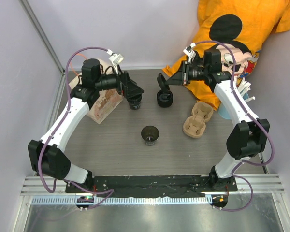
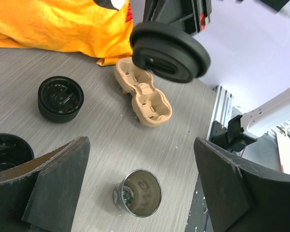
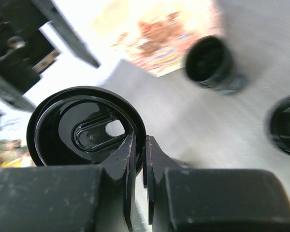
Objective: Pack the takeout coffee
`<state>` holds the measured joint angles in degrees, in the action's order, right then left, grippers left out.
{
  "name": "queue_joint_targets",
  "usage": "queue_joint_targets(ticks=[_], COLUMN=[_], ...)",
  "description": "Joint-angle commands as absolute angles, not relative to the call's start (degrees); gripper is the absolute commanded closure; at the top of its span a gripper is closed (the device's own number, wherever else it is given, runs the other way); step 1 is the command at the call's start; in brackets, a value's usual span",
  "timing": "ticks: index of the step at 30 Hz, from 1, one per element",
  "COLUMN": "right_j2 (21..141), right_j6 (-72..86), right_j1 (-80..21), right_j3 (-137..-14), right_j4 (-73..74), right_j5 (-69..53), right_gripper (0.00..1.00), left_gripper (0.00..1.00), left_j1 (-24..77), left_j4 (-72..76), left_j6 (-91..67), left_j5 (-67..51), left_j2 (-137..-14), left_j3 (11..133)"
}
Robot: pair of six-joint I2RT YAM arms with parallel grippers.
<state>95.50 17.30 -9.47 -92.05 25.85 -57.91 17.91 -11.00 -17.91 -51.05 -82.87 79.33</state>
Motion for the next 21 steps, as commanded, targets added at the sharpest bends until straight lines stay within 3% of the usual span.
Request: queue_joint_targets(ticks=[1, 7, 9, 16, 21], right_j2=[93.34, 93.25, 93.95, 94.13, 93.08], right_j6=[36.40, 71.91, 75.75, 75.15, 65.59], right_j1=[-9.67, -9.67, -9.67, -9.67, -9.67], right_j3=[-84.93, -73.93, -73.22, -71.72, -70.32], right_j4=[3.17, -40.69, -46.12, -46.06, -35.18], right_j5=[-70.57, -74.00, -74.09, -72.60, -71.11], right_gripper=[0.87, 0.87, 0.87, 0.87, 0.88], left_gripper=[0.09, 0.14, 0.17, 0.25, 0.29], left_j1=[17.93, 17.93, 18.02, 18.98, 20.21], left_j4=[-4.75, 1.65, 4.30, 7.12, 6.24], left_j6=[-21.88, -27.15, -29.52, -31.38, -31.29], left_j5=[-51.77, -50.45, -50.27, -47.20, -45.09], left_j2=[-81.82, -82.88, -83.49, -85.51, -86.75], left_j3=[78.58, 76.21, 75.50, 75.41, 77.77])
